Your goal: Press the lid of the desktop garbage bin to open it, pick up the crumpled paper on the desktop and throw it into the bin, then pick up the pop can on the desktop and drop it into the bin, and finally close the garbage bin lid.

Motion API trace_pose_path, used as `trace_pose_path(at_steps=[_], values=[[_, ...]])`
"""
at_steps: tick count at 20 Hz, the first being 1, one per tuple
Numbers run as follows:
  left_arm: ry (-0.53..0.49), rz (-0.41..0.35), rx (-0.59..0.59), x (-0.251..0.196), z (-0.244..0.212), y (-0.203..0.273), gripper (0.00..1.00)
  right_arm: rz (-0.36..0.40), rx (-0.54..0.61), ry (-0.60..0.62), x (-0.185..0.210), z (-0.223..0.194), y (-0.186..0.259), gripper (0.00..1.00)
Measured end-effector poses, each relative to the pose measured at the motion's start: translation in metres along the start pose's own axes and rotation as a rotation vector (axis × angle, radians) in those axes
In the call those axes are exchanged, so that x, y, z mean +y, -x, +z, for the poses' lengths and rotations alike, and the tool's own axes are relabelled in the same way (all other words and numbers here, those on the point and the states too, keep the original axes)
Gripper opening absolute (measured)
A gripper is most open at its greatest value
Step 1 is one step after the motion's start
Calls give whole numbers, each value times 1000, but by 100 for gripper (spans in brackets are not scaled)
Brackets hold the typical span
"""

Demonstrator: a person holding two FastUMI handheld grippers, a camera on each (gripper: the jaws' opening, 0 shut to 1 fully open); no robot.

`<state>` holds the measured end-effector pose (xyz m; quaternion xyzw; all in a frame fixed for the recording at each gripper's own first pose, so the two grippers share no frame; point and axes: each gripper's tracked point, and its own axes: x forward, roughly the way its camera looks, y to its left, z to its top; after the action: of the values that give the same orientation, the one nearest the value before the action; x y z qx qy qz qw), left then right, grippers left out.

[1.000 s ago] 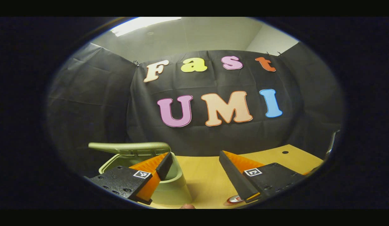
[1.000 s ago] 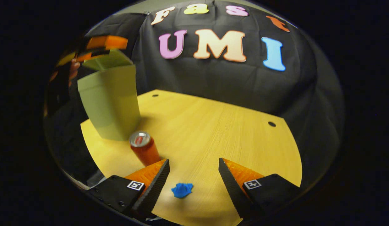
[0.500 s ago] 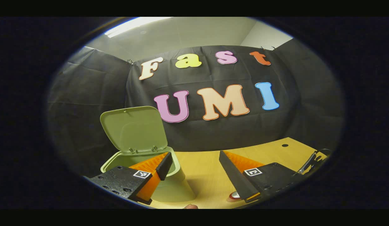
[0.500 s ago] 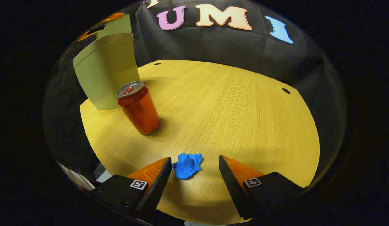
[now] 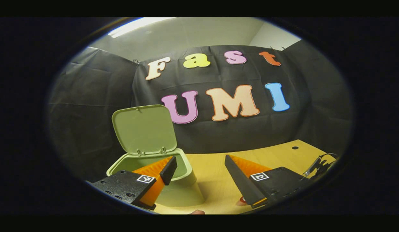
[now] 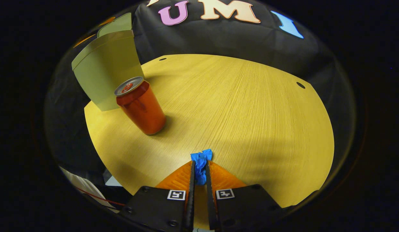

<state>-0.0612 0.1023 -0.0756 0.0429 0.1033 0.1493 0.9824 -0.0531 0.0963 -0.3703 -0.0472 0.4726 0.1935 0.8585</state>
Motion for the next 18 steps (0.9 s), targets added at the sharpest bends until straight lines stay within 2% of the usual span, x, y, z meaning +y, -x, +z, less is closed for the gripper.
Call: trace_pose_path(at_steps=[8, 10, 13, 15, 18], values=[[-26, 85, 7, 45, -2, 17, 92, 28, -354, 11, 15, 158, 56, 20], [-42, 117, 27, 62, -8, 26, 92, 23, -434, 49, 24, 192, 73, 19], [-46, 164, 42, 87, -13, 41, 92, 53, -574, 131, 58, 244, 101, 20], [-48, 190, 57, 103, -19, 49, 92, 107, -646, 165, 89, 275, 117, 19], [-63, 270, 69, 141, -22, 67, 92, 213, -715, 208, 148, 314, 138, 19]])
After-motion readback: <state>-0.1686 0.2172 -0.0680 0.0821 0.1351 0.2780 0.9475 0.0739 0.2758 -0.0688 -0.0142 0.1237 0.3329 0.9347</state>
